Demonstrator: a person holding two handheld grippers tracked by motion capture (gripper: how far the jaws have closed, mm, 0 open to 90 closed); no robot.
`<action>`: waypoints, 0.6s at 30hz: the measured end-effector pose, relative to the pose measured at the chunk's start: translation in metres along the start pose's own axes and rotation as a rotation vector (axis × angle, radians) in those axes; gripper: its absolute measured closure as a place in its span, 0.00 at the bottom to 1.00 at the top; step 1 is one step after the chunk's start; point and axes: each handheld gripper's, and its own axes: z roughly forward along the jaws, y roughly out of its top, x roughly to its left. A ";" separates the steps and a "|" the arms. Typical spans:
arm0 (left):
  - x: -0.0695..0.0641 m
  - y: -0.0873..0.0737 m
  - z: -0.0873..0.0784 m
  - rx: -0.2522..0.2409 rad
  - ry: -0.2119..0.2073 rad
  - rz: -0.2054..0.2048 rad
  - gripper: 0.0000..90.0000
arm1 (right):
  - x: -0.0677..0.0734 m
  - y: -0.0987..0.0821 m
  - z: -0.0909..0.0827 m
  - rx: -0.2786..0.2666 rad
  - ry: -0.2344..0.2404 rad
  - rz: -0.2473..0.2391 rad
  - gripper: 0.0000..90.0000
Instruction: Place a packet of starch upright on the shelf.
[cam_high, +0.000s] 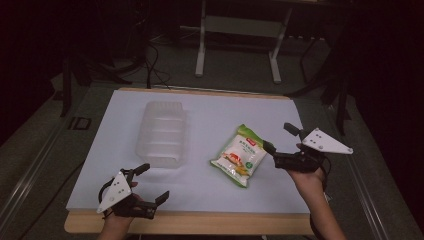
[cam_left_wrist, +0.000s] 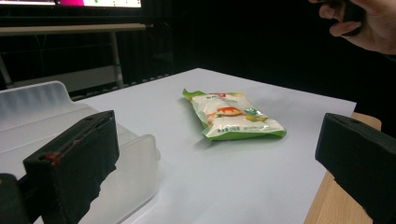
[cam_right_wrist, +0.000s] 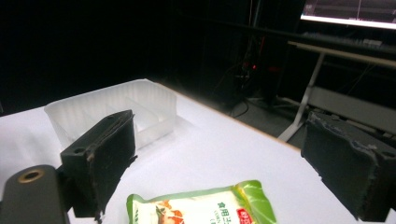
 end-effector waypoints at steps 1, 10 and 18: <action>0.000 0.000 0.000 0.000 -0.001 0.000 0.00 | -0.002 -0.001 0.002 0.004 0.003 0.012 0.11; 0.000 0.000 -0.001 0.003 0.002 0.007 0.00 | -0.020 -0.020 0.023 0.099 -0.047 0.063 0.12; 0.001 0.000 0.000 0.011 0.001 0.012 0.00 | -0.039 -0.036 0.036 0.169 -0.056 0.115 0.14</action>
